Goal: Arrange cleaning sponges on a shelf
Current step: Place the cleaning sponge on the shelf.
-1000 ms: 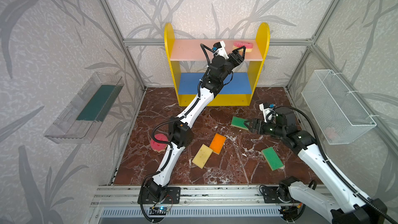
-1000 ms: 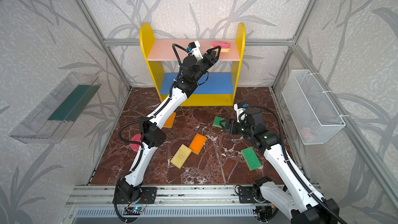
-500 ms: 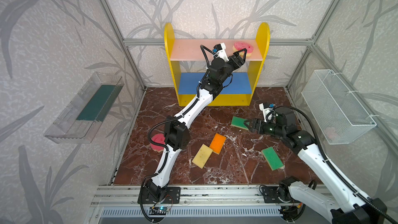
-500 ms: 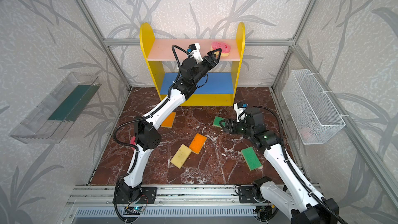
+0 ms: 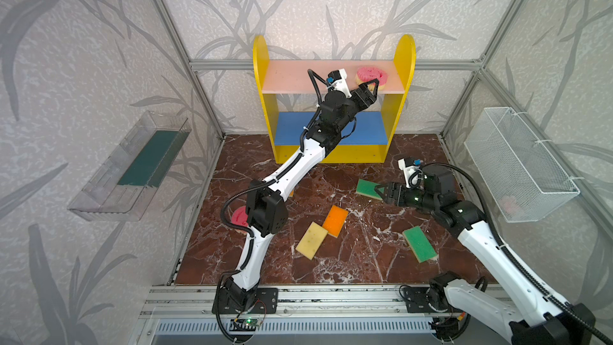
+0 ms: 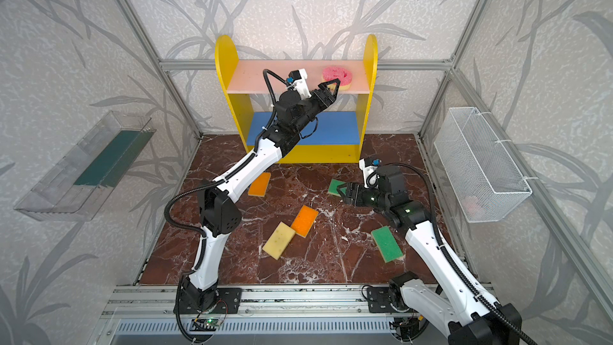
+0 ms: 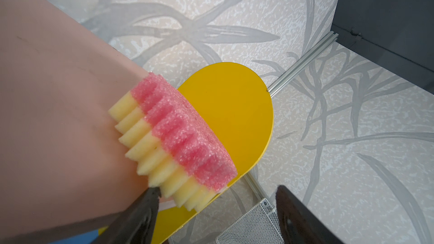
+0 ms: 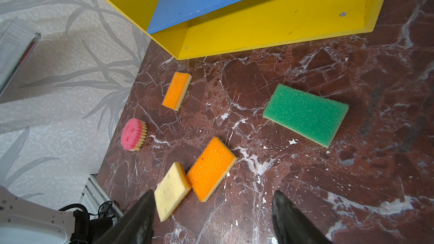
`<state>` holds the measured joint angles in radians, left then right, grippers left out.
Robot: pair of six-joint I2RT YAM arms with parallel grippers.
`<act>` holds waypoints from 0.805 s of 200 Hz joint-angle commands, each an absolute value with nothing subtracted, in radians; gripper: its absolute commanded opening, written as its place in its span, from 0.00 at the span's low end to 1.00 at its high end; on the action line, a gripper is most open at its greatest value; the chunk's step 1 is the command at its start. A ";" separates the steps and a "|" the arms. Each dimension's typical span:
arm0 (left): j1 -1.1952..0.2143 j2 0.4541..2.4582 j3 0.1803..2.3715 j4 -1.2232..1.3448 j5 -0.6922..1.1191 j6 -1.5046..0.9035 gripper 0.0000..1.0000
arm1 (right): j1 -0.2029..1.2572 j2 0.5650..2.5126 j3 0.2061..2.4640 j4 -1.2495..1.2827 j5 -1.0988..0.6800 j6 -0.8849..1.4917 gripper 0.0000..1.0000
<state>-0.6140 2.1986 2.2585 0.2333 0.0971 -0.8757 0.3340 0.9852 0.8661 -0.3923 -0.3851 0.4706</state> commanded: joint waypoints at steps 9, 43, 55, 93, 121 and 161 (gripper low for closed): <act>-0.610 2.198 2.219 0.040 -0.005 -0.838 0.86 | 0.339 0.980 0.852 -0.379 -0.390 0.465 0.77; -0.615 2.191 2.219 -0.028 -0.043 -0.821 0.95 | 0.340 0.979 0.847 -0.377 -0.390 0.466 0.77; -0.617 2.191 2.225 -0.053 -0.057 -0.816 0.96 | 0.341 0.977 0.847 -0.378 -0.390 0.467 0.77; -0.618 2.186 2.249 -0.098 -0.068 -0.798 0.97 | 0.341 0.974 0.847 -0.380 -0.390 0.464 0.77; -0.623 2.161 2.246 -0.122 -0.067 -0.764 0.92 | 0.341 0.973 0.847 -0.382 -0.390 0.462 0.77; -0.639 2.079 2.185 -0.122 -0.065 -0.668 0.74 | 0.341 0.974 0.842 -0.382 -0.388 0.457 0.77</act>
<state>-0.6243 2.1765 2.2135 -0.1066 -0.0444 -0.7475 0.3347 0.9848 0.8585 -0.3920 -0.3847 0.4702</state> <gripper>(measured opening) 0.781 0.769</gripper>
